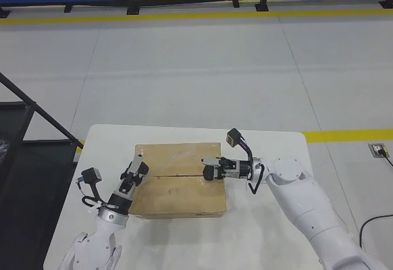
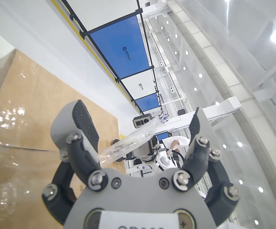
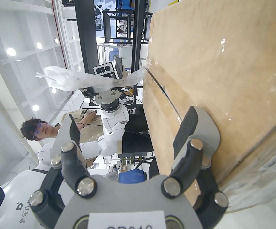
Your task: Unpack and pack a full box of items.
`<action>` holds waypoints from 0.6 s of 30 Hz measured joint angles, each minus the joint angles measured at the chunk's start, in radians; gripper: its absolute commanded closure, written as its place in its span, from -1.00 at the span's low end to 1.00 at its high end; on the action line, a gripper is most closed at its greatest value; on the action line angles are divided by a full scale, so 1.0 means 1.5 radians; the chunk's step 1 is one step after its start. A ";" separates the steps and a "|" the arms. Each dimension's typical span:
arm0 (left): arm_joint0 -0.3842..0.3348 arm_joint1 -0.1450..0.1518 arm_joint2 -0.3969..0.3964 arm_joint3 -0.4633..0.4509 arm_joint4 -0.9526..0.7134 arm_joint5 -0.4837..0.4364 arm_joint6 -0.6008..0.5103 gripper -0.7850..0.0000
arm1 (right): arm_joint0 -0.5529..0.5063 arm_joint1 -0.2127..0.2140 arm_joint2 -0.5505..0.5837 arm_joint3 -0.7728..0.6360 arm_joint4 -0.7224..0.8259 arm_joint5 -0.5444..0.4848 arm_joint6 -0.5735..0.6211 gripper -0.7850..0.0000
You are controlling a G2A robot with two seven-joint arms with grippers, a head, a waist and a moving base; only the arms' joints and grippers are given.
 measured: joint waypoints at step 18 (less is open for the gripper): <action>-0.006 -0.009 -0.002 0.008 0.004 0.000 -0.014 -1.00 | -0.018 0.008 0.030 -0.034 0.037 -0.044 0.028 -1.00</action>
